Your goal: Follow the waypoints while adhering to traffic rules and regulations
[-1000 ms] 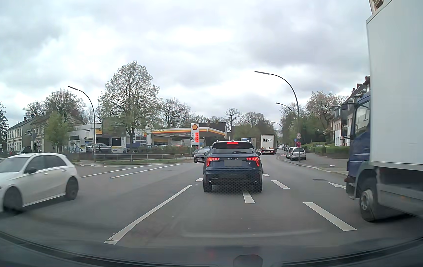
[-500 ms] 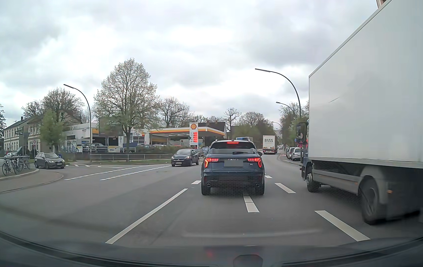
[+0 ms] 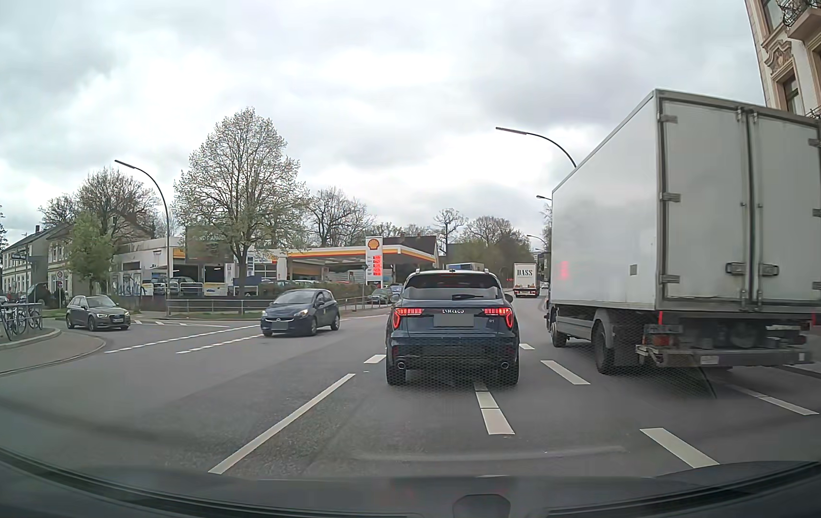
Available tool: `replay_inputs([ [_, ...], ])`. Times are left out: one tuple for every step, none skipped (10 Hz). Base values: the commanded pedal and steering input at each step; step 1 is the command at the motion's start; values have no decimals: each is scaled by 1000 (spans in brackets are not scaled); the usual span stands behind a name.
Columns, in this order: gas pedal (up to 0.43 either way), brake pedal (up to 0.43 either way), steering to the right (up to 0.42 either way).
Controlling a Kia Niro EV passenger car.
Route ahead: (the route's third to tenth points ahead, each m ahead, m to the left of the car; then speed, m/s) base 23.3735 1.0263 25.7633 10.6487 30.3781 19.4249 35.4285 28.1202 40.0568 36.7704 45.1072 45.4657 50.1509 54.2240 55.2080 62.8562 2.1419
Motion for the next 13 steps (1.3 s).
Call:
replay_inputs([
  [0,165,6],
  [0,183,6],
  [0,189,5],
  [0,189,5],
  [0,183,4],
  [0,165,4],
  [0,134,4],
  [0,122,3],
  [0,122,3],
  [0,116,3],
  [0,104,6],
  [0,85,10],
  [0,67,11],
])
